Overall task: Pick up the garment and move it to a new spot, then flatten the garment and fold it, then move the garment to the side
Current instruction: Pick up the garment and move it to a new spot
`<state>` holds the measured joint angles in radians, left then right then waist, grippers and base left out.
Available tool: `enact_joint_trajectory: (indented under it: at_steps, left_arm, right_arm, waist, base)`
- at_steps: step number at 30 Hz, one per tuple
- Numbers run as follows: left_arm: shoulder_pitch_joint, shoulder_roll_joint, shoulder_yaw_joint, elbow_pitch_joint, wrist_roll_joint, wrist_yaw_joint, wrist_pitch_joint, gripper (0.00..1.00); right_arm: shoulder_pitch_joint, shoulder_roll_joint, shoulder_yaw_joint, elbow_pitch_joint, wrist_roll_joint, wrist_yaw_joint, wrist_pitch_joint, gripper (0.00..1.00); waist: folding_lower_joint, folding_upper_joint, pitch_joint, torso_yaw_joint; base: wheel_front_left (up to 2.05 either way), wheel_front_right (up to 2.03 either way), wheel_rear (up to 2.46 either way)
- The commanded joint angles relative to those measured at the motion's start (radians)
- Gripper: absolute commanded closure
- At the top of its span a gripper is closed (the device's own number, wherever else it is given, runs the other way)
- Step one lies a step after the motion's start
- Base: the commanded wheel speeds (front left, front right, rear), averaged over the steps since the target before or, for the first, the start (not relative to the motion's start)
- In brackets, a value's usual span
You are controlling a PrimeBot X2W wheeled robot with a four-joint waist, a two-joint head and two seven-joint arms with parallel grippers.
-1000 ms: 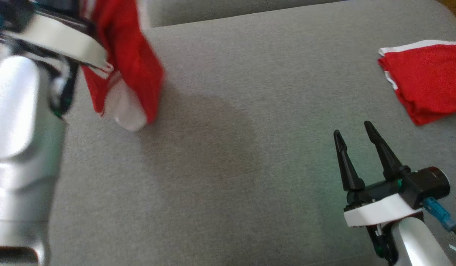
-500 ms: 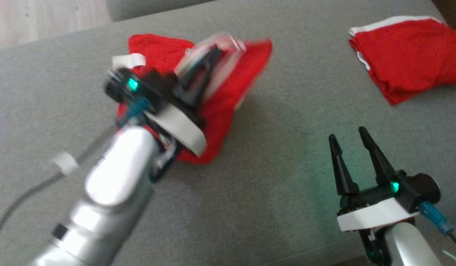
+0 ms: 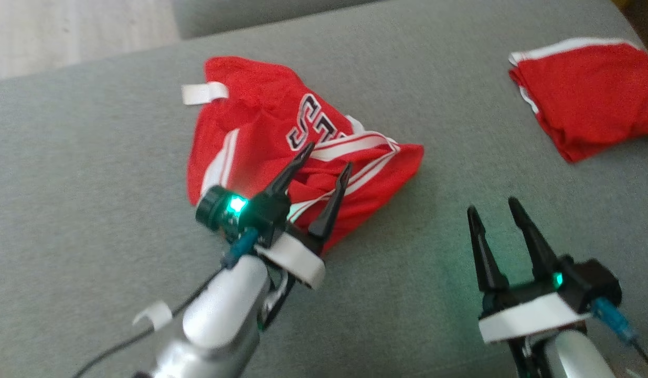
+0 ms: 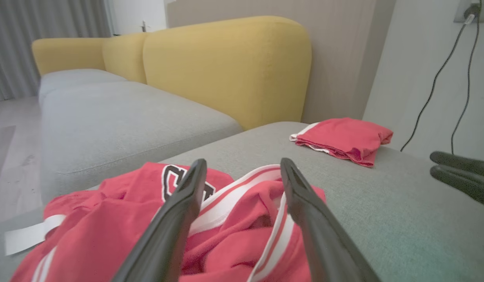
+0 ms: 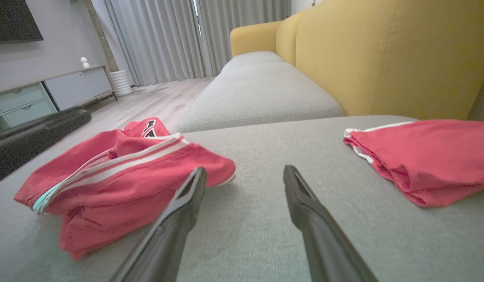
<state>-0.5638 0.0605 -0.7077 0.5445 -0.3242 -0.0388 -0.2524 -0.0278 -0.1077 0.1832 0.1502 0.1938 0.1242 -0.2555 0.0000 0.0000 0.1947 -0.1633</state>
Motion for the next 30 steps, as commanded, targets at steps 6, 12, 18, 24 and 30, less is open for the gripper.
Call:
enact_joint_trajectory:
  at_steps: [6, 12, 18, 24, 30]
  left_arm:
    - [0.168, 0.001, 0.133, -0.194, 0.058, 0.089, -0.009, 0.0]
    - [0.355, 0.01, 0.242, -0.305, 0.103, 0.131, -0.009, 0.0]
    - [0.492, 0.01, 0.351, -0.409, 0.144, 0.165, -0.009, 0.0]
    - [0.613, 0.009, 0.431, -0.507, 0.202, 0.188, -0.009, 0.0]
    - [0.683, 0.004, 0.486, -0.515, 0.215, 0.18, -0.009, 0.0]
  right_arm:
    - [0.064, 0.001, 0.005, -0.017, -0.003, 0.007, -0.006, 0.0]
    - [0.107, 0.008, -0.032, -0.032, -0.022, 0.007, -0.006, 0.0]
    - [0.134, 0.008, -0.061, -0.062, -0.065, 0.007, -0.006, 0.0]
    - [0.161, 0.024, -0.102, -0.069, -0.072, 0.007, -0.006, 0.0]
    - [0.169, 0.034, -0.116, -0.075, -0.079, 0.007, -0.006, 0.0]
  waist:
    - [0.0, 0.0, -0.126, 0.101]
    - [0.0, 0.0, -0.181, 0.155]
    - [0.0, 0.0, -0.208, 0.198]
    - [0.0, 0.0, -0.243, 0.225]
    - [0.0, 0.0, -0.254, 0.243]
  base:
    - [0.0, 0.0, 0.0]
    - [0.0, 0.0, 0.0]
    - [0.0, 0.0, 0.0]
    - [0.0, 0.0, 0.0]
    - [0.0, 0.0, 0.0]
